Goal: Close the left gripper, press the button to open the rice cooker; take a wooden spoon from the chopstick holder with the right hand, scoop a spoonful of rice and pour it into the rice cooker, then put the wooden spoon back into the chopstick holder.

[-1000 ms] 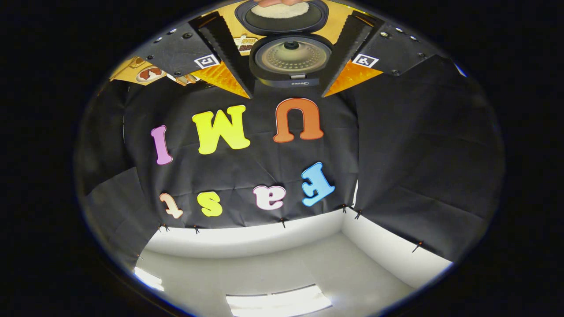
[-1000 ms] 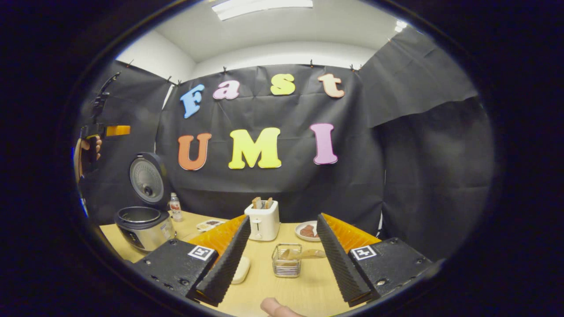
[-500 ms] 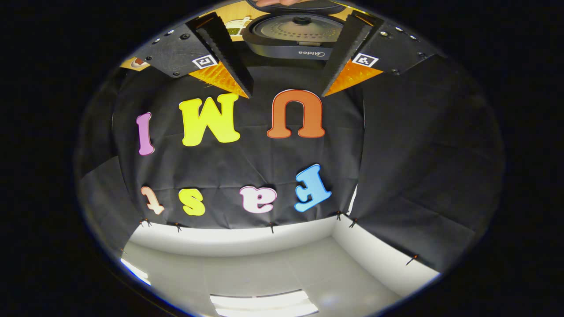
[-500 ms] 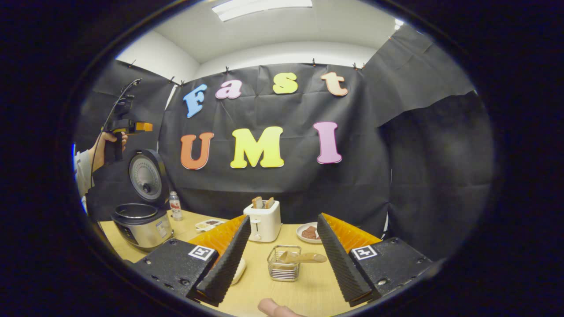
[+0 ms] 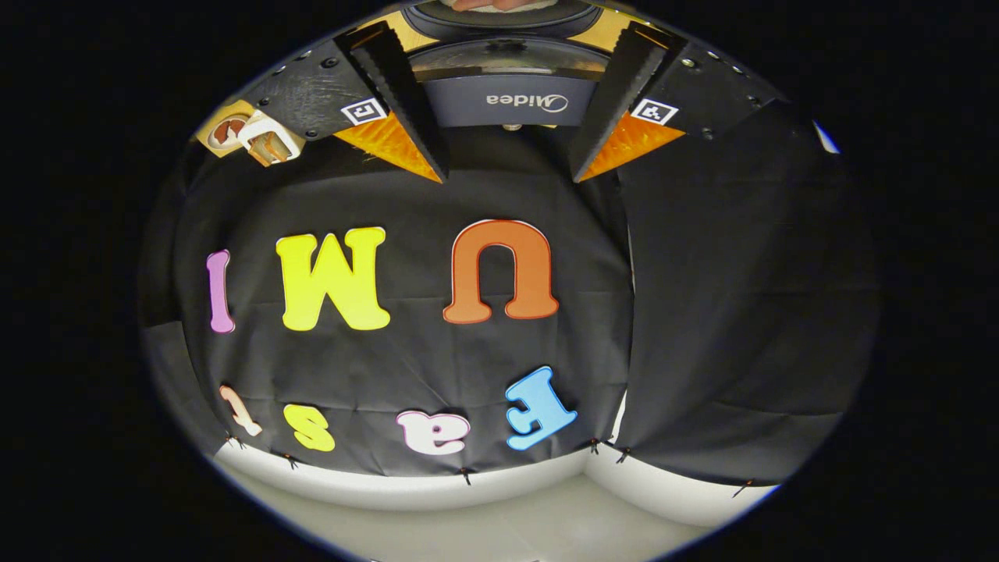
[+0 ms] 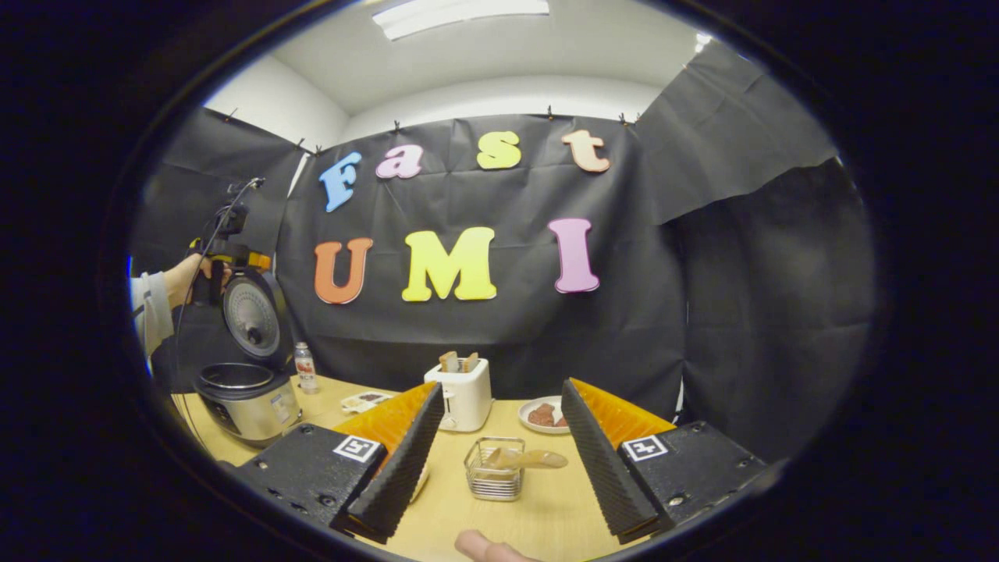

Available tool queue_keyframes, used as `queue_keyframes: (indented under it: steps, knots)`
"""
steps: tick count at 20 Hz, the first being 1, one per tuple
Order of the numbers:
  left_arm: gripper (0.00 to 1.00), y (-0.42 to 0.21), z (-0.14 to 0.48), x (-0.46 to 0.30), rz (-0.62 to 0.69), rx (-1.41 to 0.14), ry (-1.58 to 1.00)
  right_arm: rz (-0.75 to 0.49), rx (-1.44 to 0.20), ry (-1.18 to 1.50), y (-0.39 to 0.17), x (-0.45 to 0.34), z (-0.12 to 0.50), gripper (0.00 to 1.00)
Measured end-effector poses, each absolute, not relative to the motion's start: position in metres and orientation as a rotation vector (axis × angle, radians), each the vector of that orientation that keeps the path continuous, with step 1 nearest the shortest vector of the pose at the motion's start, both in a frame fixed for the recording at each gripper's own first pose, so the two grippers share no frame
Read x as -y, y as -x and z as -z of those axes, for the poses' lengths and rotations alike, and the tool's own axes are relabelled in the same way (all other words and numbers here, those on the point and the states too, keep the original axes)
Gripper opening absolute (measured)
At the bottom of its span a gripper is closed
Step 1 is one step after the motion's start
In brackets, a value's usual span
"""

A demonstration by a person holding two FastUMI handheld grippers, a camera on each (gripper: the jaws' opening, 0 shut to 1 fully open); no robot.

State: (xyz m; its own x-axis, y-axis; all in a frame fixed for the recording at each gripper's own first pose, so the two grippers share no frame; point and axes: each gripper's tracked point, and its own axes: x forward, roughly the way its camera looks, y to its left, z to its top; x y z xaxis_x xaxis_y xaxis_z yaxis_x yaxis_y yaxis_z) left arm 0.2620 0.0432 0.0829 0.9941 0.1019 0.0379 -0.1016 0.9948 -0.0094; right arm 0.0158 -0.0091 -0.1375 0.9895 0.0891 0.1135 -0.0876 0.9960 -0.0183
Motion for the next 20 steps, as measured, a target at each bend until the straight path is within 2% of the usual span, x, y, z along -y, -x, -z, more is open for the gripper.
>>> queue_keyframes:
  steps: [6, 11, 15, 16, 20]
  knots:
    - [0.99, -0.221, -0.065, -0.034, -0.100, -0.040, 0.018, -0.046, 0.123, 0.012, 0.007, 0.016, 0.128, 0.98]
    - [0.98, -0.193, -0.048, -0.022, -0.084, -0.101, 0.015, -0.091, 0.123, 0.028, 0.040, -0.004, 0.124, 0.98]
    - [1.00, -0.167, -0.005, -0.010, -0.052, -0.201, 0.024, -0.086, 0.149, 0.045, 0.059, -0.009, 0.104, 0.97]
    - [0.97, -0.161, 0.006, -0.009, -0.051, -0.229, 0.035, -0.080, 0.153, 0.041, 0.063, -0.008, 0.099, 0.98]
    - [0.97, -0.125, 0.052, 0.000, -0.013, -0.296, 0.066, -0.063, 0.127, 0.037, 0.073, -0.011, 0.100, 0.97]
